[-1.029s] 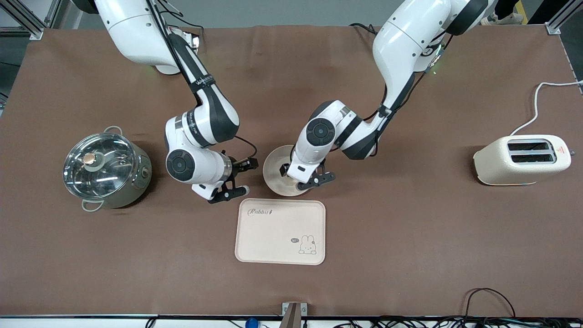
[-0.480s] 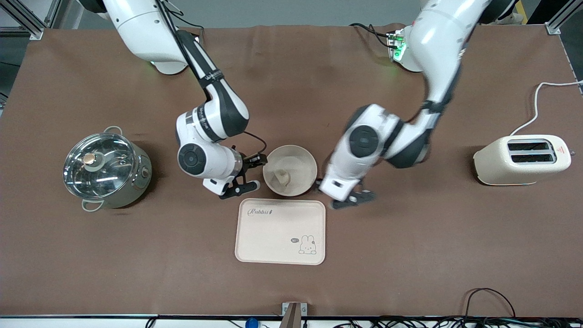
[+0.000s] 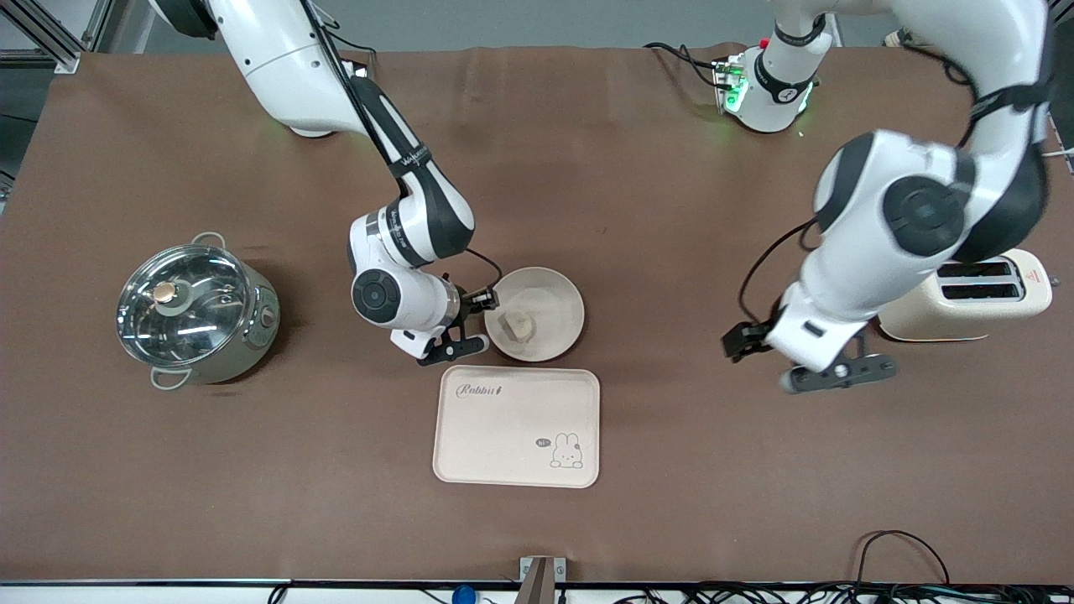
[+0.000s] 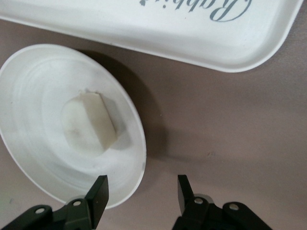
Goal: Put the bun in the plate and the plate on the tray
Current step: 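Grasp the white plate rim with the right gripper while the left gripper withdraws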
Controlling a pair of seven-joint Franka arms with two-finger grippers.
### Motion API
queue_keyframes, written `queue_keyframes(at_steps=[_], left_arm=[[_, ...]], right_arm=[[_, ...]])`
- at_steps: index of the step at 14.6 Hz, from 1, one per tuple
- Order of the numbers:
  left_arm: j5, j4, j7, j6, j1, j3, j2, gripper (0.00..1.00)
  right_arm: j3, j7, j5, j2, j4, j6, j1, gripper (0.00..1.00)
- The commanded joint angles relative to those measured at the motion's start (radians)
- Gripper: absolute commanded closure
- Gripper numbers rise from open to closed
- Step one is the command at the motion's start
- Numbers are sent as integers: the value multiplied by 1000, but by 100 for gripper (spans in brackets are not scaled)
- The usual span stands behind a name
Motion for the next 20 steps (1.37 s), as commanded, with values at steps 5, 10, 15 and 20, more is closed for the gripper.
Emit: queue_keyframes(at_steps=[5, 10, 15, 20], left_arm=[[-37, -116, 324, -226, 98, 67, -328, 0], [-80, -211, 501, -255, -36, 318, -485, 0], [-86, -50, 504, -261, -41, 308, -359, 0], [-82, -33, 506, -272, -31, 259, -353, 0]], right_arm=[[-2, 0, 119, 65, 8, 67, 3, 48], [-2, 0, 122, 66, 8, 66, 0, 70], [-2, 1, 122, 65, 8, 61, -3, 82], [-2, 0, 121, 65, 8, 56, 2, 90]])
